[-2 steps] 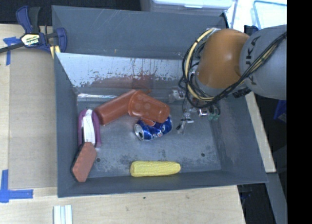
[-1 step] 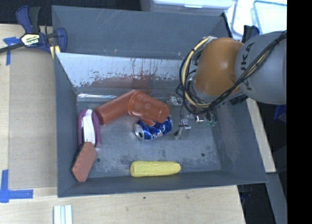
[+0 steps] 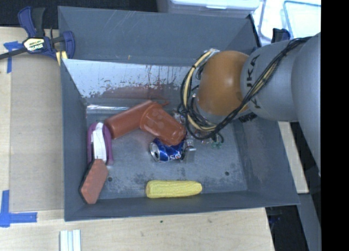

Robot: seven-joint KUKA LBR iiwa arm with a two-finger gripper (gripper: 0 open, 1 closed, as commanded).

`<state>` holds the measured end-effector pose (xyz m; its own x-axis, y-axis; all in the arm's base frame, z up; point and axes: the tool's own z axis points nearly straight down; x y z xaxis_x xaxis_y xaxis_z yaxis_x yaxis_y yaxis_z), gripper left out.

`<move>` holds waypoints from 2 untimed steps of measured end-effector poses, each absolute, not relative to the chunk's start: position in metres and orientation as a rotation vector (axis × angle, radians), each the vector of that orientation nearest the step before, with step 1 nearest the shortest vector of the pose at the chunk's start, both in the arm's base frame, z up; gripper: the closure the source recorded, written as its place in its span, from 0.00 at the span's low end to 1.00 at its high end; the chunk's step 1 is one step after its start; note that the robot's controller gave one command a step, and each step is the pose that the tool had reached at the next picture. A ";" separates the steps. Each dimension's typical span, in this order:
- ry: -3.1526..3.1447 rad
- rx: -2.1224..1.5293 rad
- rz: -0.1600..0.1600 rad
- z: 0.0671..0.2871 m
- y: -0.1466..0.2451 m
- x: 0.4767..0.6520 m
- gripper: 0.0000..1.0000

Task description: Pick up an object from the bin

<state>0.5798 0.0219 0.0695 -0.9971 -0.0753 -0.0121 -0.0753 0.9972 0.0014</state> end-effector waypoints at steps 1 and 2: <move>3.122 -0.110 -0.011 0.072 0.028 0.599 0.00; 3.120 -0.110 -0.007 0.072 0.028 0.595 0.00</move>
Offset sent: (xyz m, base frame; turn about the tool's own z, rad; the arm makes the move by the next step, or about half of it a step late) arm 0.0092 0.0076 0.0005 0.0001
